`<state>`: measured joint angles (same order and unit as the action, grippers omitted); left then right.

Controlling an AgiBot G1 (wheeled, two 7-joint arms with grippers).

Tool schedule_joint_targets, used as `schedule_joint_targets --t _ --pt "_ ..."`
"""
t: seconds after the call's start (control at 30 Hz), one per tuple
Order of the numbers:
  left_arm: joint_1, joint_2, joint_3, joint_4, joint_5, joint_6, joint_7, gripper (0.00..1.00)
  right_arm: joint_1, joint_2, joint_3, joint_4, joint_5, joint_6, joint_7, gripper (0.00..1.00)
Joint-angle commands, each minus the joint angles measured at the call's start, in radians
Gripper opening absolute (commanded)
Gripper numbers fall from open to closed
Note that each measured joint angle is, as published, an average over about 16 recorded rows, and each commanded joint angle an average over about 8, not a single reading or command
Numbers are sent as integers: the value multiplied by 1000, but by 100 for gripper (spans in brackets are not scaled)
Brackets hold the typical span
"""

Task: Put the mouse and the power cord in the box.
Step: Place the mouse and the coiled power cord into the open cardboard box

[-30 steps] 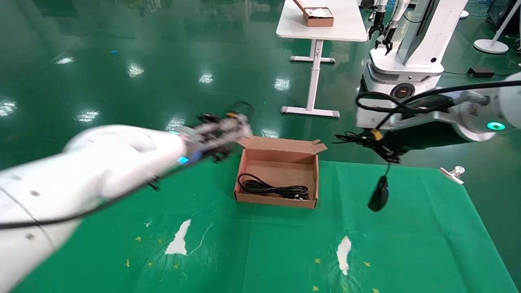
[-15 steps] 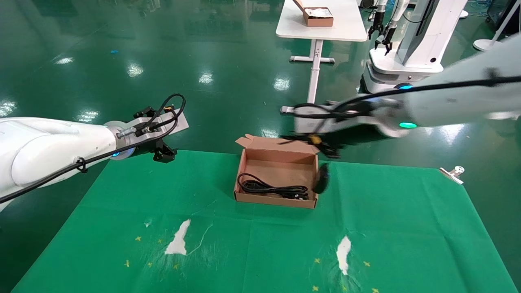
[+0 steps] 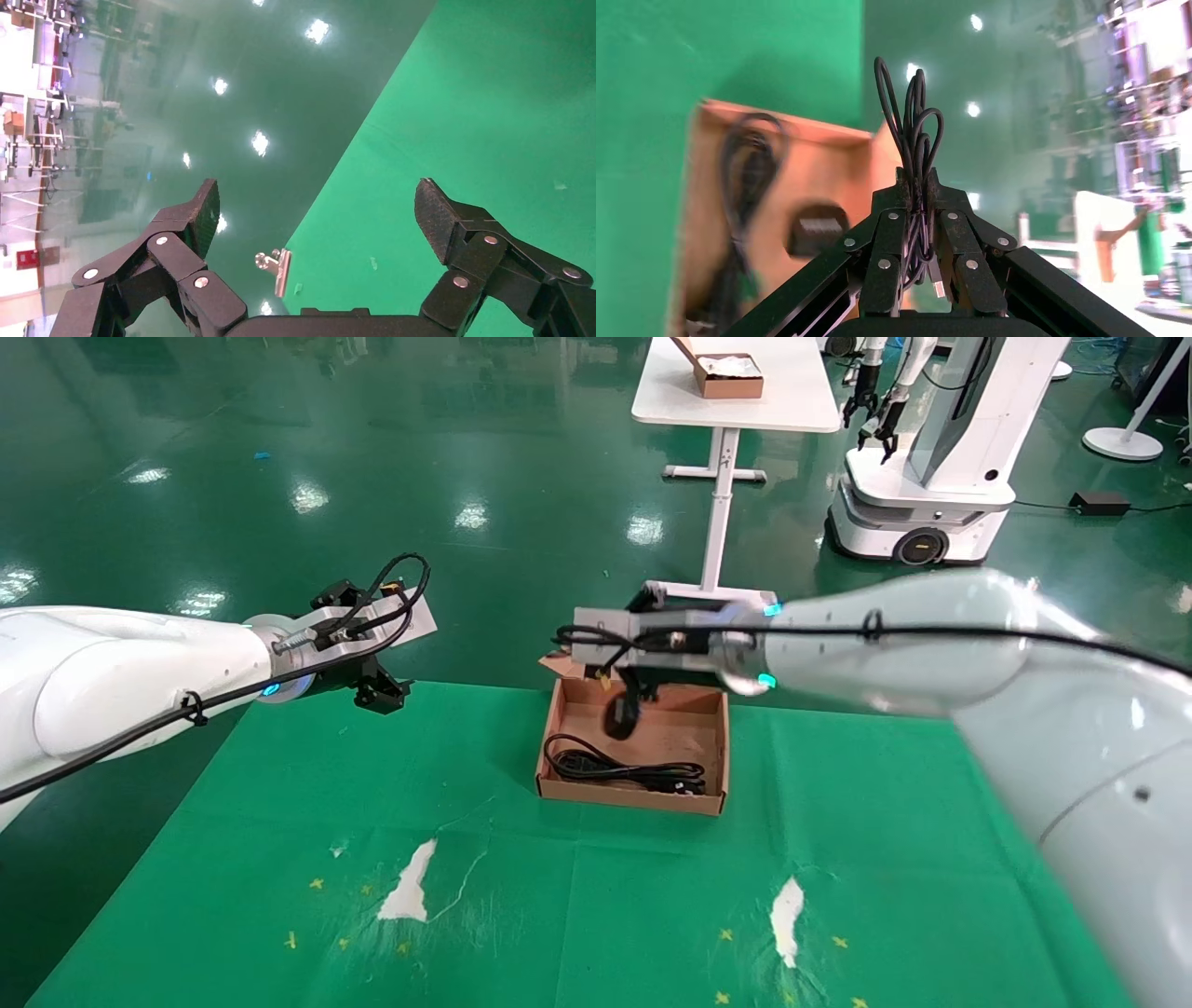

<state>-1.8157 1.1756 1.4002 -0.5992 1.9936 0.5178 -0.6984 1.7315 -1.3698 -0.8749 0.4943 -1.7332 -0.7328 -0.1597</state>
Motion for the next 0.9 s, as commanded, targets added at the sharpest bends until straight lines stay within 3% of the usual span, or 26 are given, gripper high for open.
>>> schedule_joint_targets --t 0.03,0.1,0.37,0.9 --pt "0 2 -1 5 -6 -1 7 100 -30 1 -30 -5 44 31 -5 0" --pt "0 3 -2 9 -10 -1 13 100 -44 3 -49 -40 66 51 4 2" --pt "-1 5 -5 20 -24 -2 30 100 -68 5 -83 -171 115 131 40 98" --pt "-1 6 -5 20 -25 -2 31 100 -68 6 -83 -169 115 130 39 100"
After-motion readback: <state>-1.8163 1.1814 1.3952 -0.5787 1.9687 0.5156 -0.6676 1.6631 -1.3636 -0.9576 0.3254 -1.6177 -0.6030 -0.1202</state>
